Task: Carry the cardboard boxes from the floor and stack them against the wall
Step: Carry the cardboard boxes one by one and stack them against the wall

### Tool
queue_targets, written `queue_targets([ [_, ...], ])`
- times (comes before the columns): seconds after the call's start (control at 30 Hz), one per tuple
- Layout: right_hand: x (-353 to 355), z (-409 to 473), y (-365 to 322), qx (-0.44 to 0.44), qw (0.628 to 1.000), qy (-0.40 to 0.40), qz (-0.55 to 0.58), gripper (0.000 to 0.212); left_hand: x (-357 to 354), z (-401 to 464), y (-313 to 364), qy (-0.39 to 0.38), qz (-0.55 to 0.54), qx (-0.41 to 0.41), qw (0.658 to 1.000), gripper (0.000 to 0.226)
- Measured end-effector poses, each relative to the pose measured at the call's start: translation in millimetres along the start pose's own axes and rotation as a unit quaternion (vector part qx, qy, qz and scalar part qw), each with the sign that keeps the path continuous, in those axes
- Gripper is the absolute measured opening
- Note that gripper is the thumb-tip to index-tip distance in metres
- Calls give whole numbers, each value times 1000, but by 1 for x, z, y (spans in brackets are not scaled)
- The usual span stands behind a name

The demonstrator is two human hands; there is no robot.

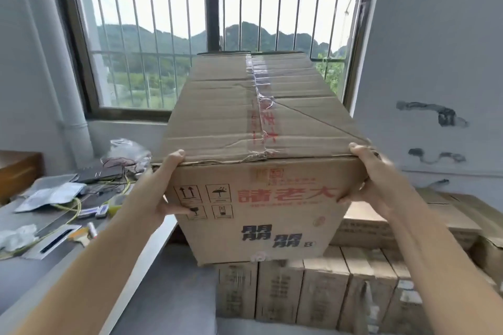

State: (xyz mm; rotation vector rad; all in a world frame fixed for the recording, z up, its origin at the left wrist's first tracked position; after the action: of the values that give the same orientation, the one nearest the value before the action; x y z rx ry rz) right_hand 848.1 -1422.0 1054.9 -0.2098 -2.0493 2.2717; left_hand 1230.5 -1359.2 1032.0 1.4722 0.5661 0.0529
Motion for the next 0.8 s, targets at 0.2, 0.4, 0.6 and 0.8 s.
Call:
queue_targets([
  [0.2, -9, 149, -24, 68, 997, -11, 31, 23, -80, 127, 19, -17, -16, -61, 998, 41],
  [0.4, -20, 279, -28, 94, 993, -31, 57, 55, -141, 241, 16, -33, -31, -69, 997, 46],
  [0.6, -33, 370, 9, 71, 996, -13, 55, 60, -172, 338, -9, -59, -23, -53, 997, 30],
  [0.8, -46, 424, 68, 9, 1000, 24, 15, 51, -177, 414, -61, -59, 6, 22, 998, 43],
])
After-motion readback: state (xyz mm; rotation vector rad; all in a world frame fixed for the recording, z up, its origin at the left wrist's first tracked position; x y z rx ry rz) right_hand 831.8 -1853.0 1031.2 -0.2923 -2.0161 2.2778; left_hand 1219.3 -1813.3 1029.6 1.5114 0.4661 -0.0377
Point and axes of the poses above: each hand's wrist, its own z-axis towards the middle knuckle, its own x-axis out of the back of the hand, y = z × x, the point moved 9 cm from there along z, towards the middle knuckle, and after that the axes turned 5 degrees about -z, right-handed, at the moved point
